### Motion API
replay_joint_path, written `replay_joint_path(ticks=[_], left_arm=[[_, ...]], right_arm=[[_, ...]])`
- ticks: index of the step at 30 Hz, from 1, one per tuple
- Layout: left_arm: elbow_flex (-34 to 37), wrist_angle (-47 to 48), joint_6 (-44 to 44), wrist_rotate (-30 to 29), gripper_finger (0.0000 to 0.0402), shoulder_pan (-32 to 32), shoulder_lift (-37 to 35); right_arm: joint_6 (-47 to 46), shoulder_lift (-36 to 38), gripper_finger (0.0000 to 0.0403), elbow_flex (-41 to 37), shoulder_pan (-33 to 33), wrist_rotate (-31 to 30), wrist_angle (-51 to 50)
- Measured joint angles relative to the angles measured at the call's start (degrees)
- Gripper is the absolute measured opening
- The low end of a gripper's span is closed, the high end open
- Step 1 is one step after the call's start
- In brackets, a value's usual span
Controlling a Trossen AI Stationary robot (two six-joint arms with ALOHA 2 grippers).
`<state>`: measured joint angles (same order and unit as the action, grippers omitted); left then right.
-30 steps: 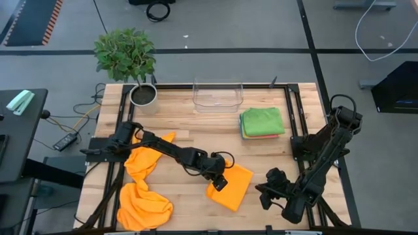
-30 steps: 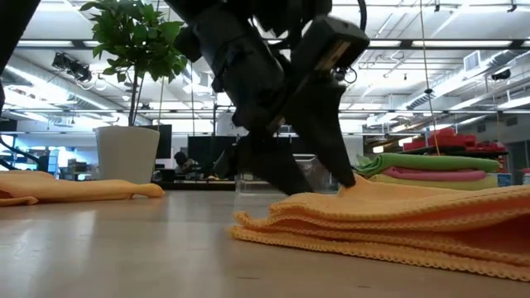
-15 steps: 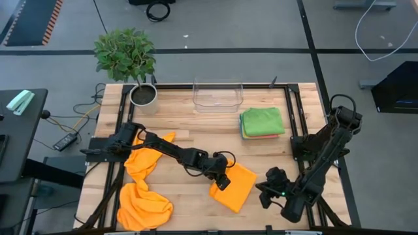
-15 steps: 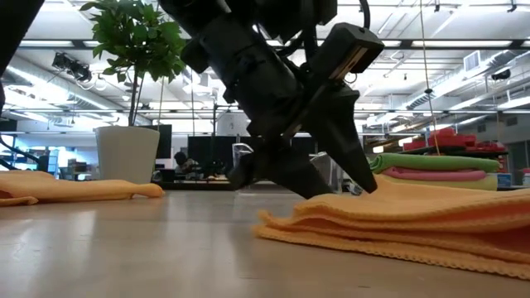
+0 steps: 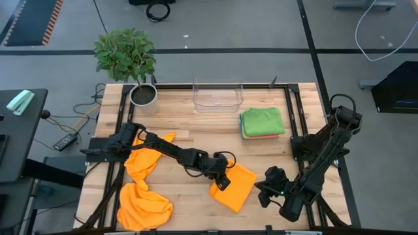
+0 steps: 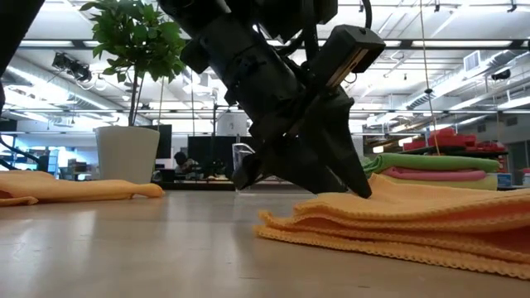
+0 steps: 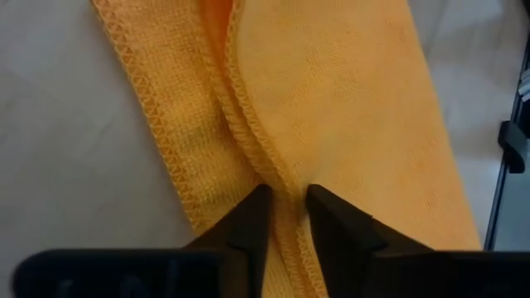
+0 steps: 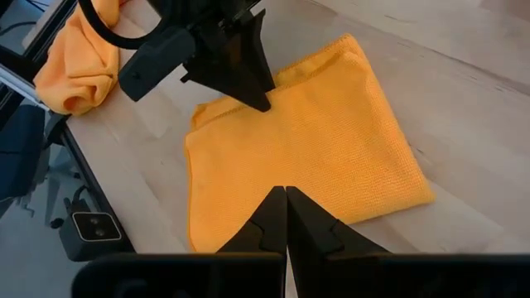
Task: Fold microfiber towels
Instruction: Fold the top right orange towel
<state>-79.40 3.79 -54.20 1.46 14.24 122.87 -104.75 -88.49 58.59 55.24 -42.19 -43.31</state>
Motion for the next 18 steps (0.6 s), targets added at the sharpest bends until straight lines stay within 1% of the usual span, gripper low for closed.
replay_joint_path(ticks=[5, 6, 11, 15, 18], left_arm=[[0.0, -0.23, -0.43, -0.2, 0.0018, -0.04, -0.02], [0.0, -0.21, -0.7, -0.18, 0.0012, -0.02, -0.07], [-0.03, 0.17, -0.96, 0.23, 0.0019, -0.02, -2.43], [-0.09, 1.25, -0.7, 0.28, 0.0008, -0.16, -3.61], [-0.09, 2.83, -1.34, 1.19, 0.0011, -0.64, -3.65]], right_arm=[[0.0, 0.0, 0.0008, 0.0, 0.0, -0.02, -0.37], [0.0, 0.0, 0.0008, 0.0, 0.0, 0.0, -0.37], [0.0, 0.0, 0.0008, 0.0, 0.0, 0.0, -0.34], [0.0, 0.0, 0.0008, 0.0, 0.0, 0.02, -0.35], [0.17, 0.0, 0.0008, 0.0, 0.0, 0.01, -0.34]])
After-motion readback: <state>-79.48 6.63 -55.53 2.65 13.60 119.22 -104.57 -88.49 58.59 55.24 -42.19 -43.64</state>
